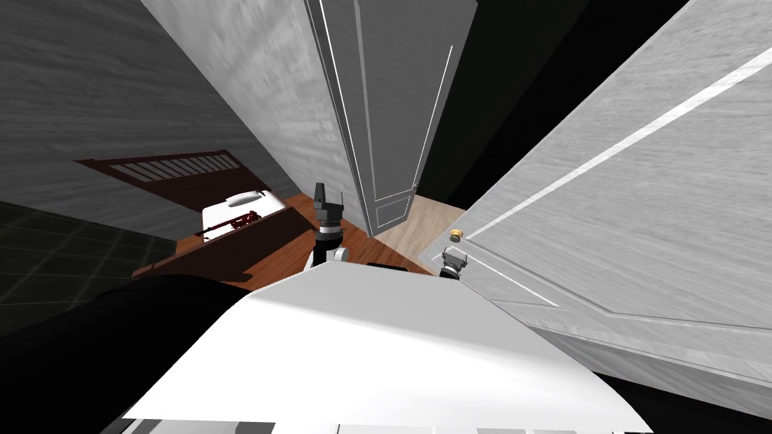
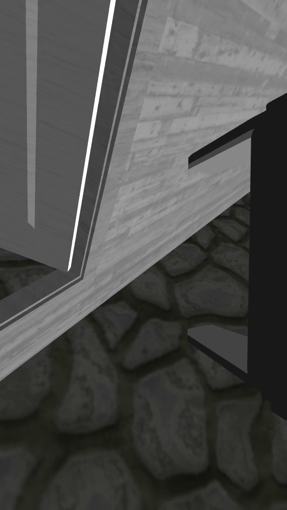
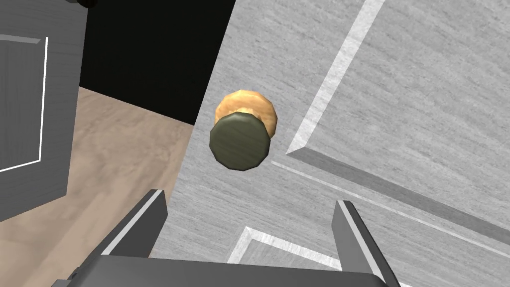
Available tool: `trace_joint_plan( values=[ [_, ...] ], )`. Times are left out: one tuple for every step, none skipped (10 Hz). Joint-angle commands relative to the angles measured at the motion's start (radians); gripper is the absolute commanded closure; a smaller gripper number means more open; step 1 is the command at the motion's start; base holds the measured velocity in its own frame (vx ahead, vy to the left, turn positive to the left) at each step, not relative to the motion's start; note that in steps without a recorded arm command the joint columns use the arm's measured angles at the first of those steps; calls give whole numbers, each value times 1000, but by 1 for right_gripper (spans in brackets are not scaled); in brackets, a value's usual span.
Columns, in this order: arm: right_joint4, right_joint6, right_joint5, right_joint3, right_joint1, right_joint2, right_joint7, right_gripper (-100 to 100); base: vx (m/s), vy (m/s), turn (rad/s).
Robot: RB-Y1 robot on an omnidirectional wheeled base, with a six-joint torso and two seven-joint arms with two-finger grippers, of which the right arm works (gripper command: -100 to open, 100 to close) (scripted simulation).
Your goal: Push the door open
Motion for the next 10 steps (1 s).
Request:
trace_joint_plan(
  values=[
    [0, 3, -16, 4, 1, 1, -48, -100, -24, 12, 53],
    [0, 5, -27, 6, 1, 1, -74, -100, -35, 15, 53],
    [0, 5, -27, 6, 1, 1, -84, -100, -27, 9, 13],
    [-1, 8, -38, 9, 2, 2, -119, -100, -23, 9, 34],
    [-1, 10, -49, 11, 2, 3, -147, -100, -27, 12, 56],
    [-1, 10, -49, 11, 2, 3, -155, -100, -24, 9, 21],
    [-1, 12, -58, 13, 2, 4, -183, -100, -25, 8, 26],
    [-1, 14, -65, 15, 3, 5, -207, -100, -26, 10, 46],
    [-2, 16, -73, 17, 3, 5, -232, -100, -25, 12, 36],
    [-2, 17, -80, 18, 3, 6, -253, -100, -24, 13, 28]
  ],
)
